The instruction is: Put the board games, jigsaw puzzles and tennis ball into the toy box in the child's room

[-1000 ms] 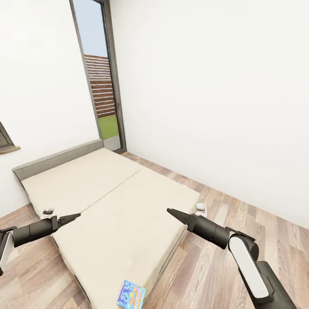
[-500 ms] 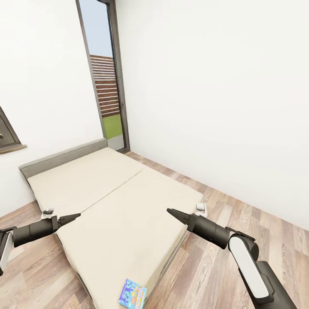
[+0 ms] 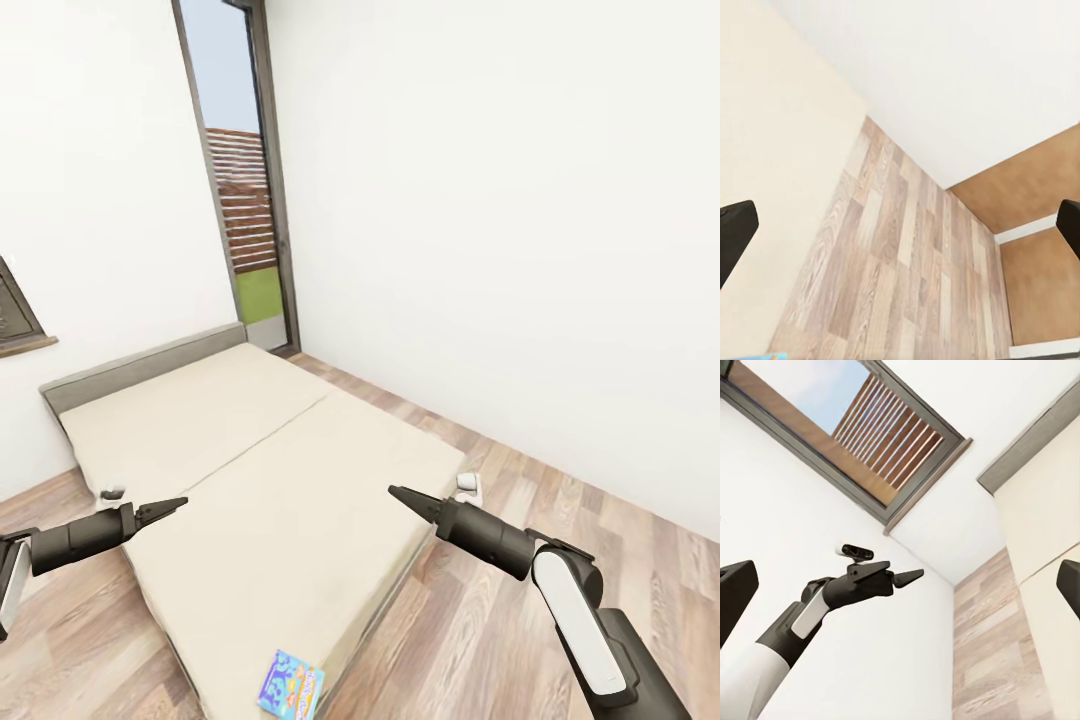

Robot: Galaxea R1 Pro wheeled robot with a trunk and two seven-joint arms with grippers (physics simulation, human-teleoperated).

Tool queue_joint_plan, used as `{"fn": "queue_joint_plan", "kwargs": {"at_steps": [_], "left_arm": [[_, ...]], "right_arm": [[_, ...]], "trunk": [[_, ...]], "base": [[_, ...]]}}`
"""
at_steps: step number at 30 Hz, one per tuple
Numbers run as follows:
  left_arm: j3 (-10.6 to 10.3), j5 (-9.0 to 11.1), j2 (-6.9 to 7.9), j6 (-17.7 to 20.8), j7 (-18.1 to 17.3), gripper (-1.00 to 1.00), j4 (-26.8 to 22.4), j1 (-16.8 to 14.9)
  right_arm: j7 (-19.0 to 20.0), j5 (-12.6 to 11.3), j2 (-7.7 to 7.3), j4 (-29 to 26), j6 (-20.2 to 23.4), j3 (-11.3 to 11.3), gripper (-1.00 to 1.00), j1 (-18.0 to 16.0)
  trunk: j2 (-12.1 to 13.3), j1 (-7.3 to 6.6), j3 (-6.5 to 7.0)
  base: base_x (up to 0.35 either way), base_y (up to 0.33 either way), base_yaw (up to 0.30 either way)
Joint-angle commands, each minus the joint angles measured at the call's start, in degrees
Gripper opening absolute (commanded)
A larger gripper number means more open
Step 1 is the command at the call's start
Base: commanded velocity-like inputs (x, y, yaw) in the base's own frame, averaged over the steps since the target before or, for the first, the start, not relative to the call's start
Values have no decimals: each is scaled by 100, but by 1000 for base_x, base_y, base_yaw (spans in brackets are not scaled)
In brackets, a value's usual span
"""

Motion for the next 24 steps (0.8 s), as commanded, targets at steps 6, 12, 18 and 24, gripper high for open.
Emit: {"fn": "queue_joint_plan", "kwargs": {"at_steps": [6,12,18,24], "left_arm": [[9,-29,-45,60,-37,100,-4,-7],[9,-29,-90,60,-37,100,-4,-7],[9,-29,-98,60,-37,100,-4,-7],[9,-29,-98,60,-37,100,-4,-7]], "right_arm": [[-5,-35,-3,-10,36,2,100,-5],[-2,-35,-3,-11,36,2,100,-5],[-1,-36,-3,-11,36,2,100,-5],[-1,-35,-3,-11,36,2,100,-5]], "trunk": [[-13,4,-13],[-13,4,-13],[-13,4,-13],[-13,4,-13]], "base": [[0,-33,94],[0,-174,16],[0,-74,2],[0,-8,0]]}}
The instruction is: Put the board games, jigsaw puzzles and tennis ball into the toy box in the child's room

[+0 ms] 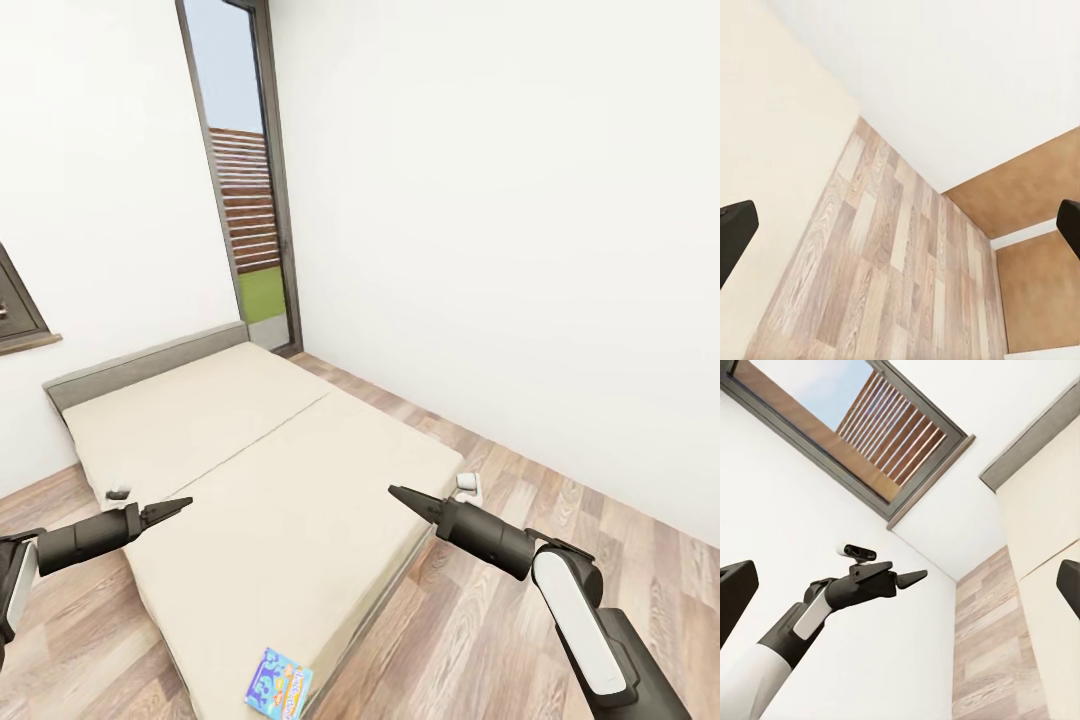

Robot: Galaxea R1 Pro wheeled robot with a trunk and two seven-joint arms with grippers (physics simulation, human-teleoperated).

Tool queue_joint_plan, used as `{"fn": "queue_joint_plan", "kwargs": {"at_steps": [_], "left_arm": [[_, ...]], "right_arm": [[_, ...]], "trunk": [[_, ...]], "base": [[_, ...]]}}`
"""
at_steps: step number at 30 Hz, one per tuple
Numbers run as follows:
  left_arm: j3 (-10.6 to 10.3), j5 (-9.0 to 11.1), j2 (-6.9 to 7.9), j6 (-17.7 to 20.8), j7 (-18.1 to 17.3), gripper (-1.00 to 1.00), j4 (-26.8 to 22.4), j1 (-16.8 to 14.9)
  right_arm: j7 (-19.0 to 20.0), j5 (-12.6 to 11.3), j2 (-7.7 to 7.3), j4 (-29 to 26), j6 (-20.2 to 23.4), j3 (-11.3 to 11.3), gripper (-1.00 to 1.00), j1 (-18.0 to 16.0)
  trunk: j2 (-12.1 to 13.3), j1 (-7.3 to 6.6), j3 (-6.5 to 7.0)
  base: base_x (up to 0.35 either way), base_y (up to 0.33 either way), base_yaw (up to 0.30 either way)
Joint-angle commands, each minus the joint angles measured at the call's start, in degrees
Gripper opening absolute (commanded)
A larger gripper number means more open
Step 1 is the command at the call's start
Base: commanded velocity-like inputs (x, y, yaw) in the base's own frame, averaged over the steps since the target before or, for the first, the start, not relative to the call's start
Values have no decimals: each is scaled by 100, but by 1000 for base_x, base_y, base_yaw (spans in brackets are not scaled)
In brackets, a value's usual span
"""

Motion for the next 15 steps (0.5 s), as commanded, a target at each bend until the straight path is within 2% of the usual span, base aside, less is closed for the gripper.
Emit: {"fn": "queue_joint_plan", "kwargs": {"at_steps": [1,7,15], "left_arm": [[10,-27,-2,60,-38,100,-2,-7],[10,-27,-2,60,-38,100,-2,-7],[10,-27,-2,60,-38,100,-2,-7]], "right_arm": [[-10,-36,-3,-2,36,2,100,-6],[-10,-35,-3,-2,36,2,100,-6],[-11,-35,-3,-2,36,2,100,-6]], "trunk": [[-13,4,-13],[-13,4,-13],[-13,4,-13]], "base": [[0,-2,0],[18,-36,0],[83,-240,0]]}}
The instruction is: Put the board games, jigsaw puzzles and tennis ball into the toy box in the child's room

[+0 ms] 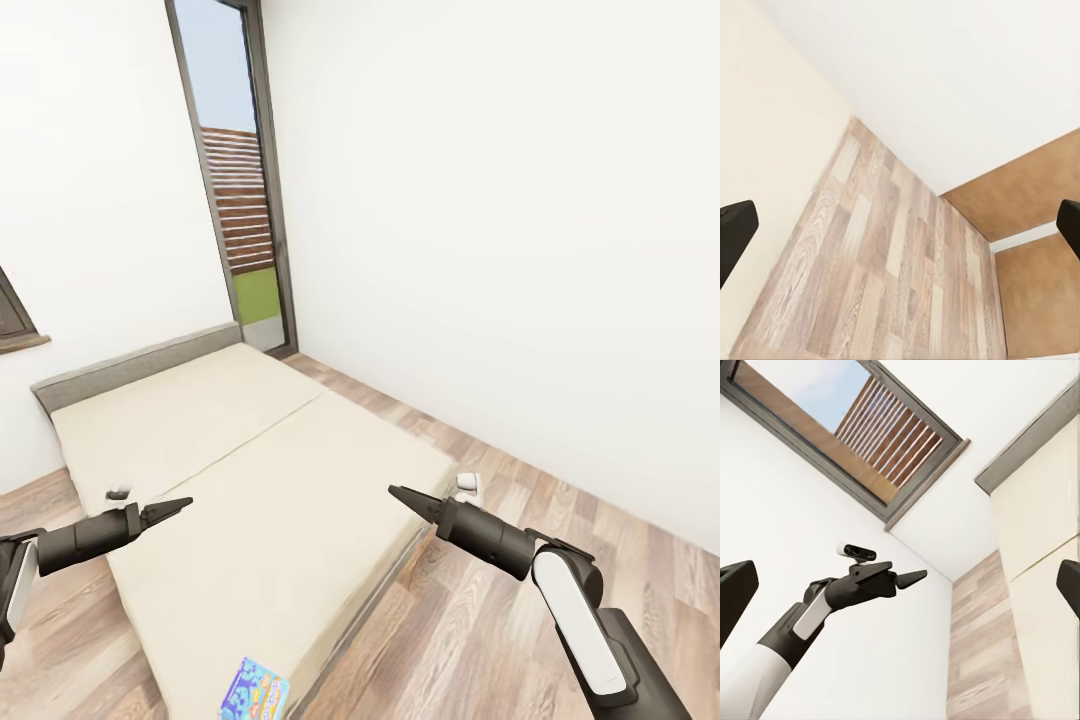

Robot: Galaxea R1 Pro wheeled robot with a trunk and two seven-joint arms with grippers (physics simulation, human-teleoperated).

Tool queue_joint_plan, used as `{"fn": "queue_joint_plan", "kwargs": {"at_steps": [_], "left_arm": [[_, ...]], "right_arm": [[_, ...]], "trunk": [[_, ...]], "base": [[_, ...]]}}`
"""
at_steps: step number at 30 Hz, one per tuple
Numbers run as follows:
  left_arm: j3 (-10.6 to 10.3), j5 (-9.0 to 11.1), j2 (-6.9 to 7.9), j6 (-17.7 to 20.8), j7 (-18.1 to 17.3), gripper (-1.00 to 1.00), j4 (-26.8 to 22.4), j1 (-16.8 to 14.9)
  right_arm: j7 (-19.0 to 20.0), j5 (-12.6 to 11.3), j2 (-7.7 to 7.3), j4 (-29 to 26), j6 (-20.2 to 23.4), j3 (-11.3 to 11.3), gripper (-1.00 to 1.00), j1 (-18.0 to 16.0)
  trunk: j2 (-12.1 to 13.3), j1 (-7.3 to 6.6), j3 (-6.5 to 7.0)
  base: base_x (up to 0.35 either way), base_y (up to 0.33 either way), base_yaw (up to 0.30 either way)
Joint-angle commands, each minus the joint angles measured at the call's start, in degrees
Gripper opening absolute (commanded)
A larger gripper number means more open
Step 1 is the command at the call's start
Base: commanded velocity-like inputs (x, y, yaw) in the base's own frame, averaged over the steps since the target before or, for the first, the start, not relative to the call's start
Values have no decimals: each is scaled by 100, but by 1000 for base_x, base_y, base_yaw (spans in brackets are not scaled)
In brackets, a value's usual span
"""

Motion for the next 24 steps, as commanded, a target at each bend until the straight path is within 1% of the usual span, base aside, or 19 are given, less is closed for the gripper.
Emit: {"fn": "queue_joint_plan", "kwargs": {"at_steps": [1,9,16,19,24], "left_arm": [[10,-27,-2,60,-37,100,-4,-7],[10,-27,-2,60,-37,100,-4,-7],[10,-27,-2,60,-37,100,-28,-7],[10,-27,-2,60,-37,100,-29,-7],[10,-27,-2,60,-37,100,-30,-7]], "right_arm": [[-9,-37,-3,0,36,2,100,-6],[-8,-37,-3,0,36,2,100,-6],[-8,-37,-3,0,36,2,100,-6],[-8,-37,-3,0,36,2,100,-6],[-14,-37,-3,0,36,2,100,-6]], "trunk": [[-13,5,-13],[-13,5,-13],[-13,5,-13],[-13,5,-13],[-13,5,-13]], "base": [[92,-279,0],[87,-287,0],[16,-303,4],[2,-306,84],[0,-267,180]]}}
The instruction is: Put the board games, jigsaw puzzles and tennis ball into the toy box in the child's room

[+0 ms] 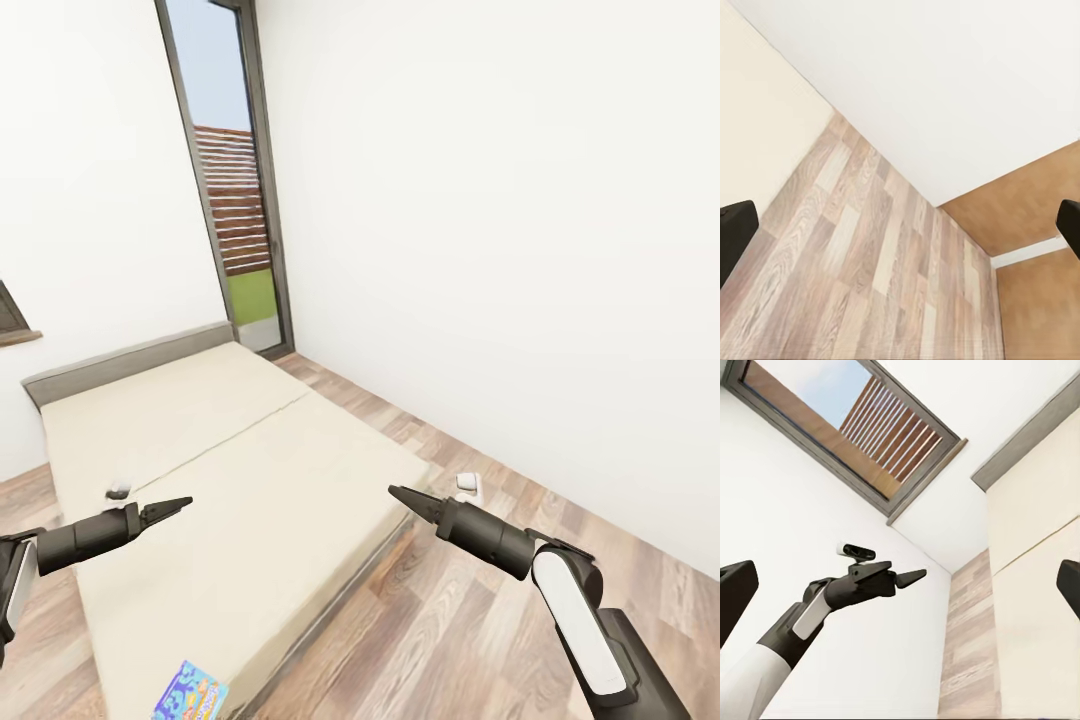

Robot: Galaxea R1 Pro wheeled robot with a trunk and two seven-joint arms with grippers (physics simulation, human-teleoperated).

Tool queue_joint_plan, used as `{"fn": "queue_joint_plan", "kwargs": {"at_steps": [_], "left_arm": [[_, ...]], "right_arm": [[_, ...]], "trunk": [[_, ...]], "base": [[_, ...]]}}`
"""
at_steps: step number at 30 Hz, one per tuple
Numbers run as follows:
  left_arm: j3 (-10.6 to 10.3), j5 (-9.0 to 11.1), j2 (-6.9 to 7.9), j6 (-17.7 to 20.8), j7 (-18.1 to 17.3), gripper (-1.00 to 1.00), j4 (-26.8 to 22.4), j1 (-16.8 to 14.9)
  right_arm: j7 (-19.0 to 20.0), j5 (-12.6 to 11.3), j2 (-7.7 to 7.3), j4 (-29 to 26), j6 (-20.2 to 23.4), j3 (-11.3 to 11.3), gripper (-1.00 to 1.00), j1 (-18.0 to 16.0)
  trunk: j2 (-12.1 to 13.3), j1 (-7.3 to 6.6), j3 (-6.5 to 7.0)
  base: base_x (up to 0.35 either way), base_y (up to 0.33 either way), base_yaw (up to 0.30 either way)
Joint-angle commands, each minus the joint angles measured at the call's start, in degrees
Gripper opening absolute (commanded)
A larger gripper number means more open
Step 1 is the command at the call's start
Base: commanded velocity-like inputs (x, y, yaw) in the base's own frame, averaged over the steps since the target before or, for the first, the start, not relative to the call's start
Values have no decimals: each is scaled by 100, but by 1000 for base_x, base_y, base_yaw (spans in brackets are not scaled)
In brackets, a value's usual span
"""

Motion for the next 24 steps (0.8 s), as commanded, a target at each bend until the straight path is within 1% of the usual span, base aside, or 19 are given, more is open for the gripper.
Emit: {"fn": "queue_joint_plan", "kwargs": {"at_steps": [1,7,24], "left_arm": [[9,-27,-3,60,-37,100,-2,-8],[9,-27,-3,60,-37,100,-2,-8],[9,-27,-3,60,-37,100,-2,-8]], "right_arm": [[-10,-38,-4,-2,36,1,100,-4],[-11,-38,-4,-2,36,1,100,-4],[-12,-38,-4,-2,36,1,100,-4]], "trunk": [[-13,4,-13],[-13,4,-13],[-13,4,-13]], "base": [[0,-166,197],[0,-56,203],[0,-2,206]]}}
